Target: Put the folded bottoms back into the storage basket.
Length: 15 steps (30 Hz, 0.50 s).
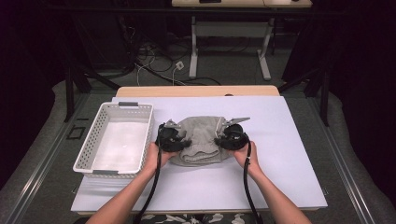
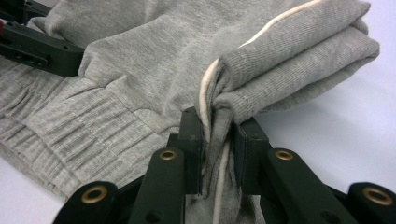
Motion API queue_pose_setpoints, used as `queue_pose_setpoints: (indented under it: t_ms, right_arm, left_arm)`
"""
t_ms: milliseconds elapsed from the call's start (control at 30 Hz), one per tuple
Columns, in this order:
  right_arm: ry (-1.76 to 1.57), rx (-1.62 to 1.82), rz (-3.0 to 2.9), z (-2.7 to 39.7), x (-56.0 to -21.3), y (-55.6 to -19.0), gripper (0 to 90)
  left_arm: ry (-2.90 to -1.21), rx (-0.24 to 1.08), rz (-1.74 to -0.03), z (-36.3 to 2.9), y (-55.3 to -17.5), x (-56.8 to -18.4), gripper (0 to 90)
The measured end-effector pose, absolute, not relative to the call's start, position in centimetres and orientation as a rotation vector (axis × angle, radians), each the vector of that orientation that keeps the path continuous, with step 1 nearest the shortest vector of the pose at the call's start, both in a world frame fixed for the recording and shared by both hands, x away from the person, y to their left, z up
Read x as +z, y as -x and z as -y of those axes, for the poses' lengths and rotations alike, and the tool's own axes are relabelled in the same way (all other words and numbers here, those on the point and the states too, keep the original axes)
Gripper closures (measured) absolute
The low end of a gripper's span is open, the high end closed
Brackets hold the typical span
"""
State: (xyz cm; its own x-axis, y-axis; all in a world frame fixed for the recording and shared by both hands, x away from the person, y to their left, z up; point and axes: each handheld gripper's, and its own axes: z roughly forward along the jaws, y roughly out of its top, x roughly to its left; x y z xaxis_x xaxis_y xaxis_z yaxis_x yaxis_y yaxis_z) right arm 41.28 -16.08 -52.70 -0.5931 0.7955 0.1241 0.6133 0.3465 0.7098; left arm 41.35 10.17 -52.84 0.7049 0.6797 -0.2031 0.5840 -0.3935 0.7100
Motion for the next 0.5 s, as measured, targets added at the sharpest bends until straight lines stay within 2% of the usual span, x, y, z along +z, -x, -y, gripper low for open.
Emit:
queue_pose_setpoints:
  t_ms: [500]
  right_arm:
    - [-1.240, 1.126, -2.337, 16.6, -51.4, -40.7, 75.4]
  left_arm:
    - [-2.077, 0.202, -0.917, -10.2, -40.7, -51.7, 72.3]
